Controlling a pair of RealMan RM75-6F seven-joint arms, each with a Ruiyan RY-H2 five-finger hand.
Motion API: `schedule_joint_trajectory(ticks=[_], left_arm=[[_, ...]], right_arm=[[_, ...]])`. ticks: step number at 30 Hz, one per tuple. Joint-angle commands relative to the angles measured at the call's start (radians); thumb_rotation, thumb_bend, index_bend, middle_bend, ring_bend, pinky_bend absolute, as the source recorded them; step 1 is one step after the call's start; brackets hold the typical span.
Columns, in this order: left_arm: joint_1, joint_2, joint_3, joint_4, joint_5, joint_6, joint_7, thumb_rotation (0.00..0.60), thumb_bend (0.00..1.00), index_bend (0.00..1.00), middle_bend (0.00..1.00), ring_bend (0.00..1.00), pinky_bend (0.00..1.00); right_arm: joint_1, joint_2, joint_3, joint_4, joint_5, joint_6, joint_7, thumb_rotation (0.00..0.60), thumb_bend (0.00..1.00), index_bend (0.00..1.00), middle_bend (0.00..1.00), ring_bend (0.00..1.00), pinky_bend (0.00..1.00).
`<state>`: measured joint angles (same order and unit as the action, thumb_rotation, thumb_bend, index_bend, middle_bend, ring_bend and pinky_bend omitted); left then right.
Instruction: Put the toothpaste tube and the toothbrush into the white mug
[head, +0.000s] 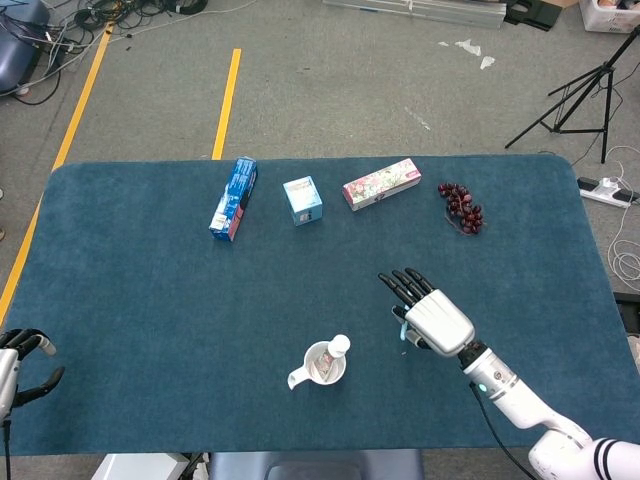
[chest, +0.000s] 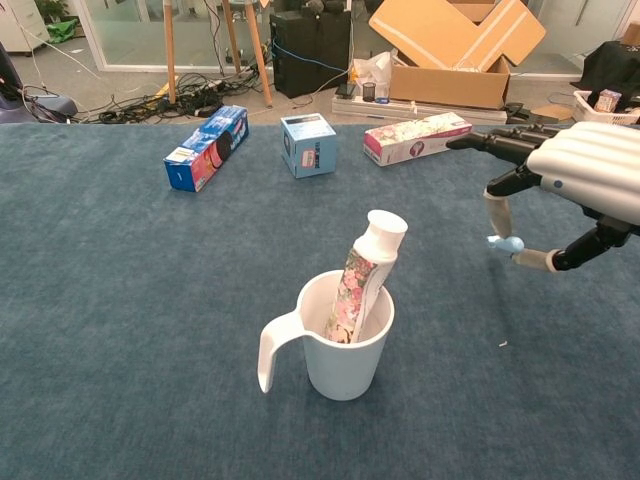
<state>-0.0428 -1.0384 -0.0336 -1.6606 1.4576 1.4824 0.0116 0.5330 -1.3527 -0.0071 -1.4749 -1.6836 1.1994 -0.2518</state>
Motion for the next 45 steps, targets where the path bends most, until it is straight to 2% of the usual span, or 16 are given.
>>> schedule_joint_trajectory(ticks=[1,9,25,35,45], left_arm=[[0.000,0.000,0.000,0.000,0.000,0.000,0.000,0.600,0.25,0.51,0.40,0.31,0.33],[0.000,-0.001,0.000,0.000,0.000,0.001,0.001,0.600,0.25,0.51,0.40,0.31,0.33],[-0.003,-0.006,0.001,0.002,-0.004,-0.006,0.011,0.600,0.25,0.51,0.40,0.31,0.33],[-0.002,-0.004,0.001,0.001,-0.003,-0.005,0.007,0.600,0.25,0.51,0.40,0.31,0.33],[-0.001,-0.003,0.001,0.000,-0.002,-0.002,0.005,0.600,0.25,0.51,0.40,0.31,0.33]], right_arm=[[-0.001,0.006,0.004,-0.009,-0.002,0.006,0.002,0.600,0.21,0.58,0.02,0.00,0.11],[-0.002,0.042,0.024,-0.066,-0.009,0.030,-0.001,0.600,0.21,0.58,0.02,0.00,0.11],[0.020,0.157,0.099,-0.303,-0.024,0.070,0.031,0.600,0.21,0.58,0.03,0.00,0.11],[0.048,0.165,0.129,-0.408,-0.024,0.052,0.084,0.600,0.21,0.58,0.04,0.00,0.11],[0.071,0.164,0.136,-0.475,-0.008,0.017,0.180,0.600,0.21,0.58,0.05,0.00,0.11]])
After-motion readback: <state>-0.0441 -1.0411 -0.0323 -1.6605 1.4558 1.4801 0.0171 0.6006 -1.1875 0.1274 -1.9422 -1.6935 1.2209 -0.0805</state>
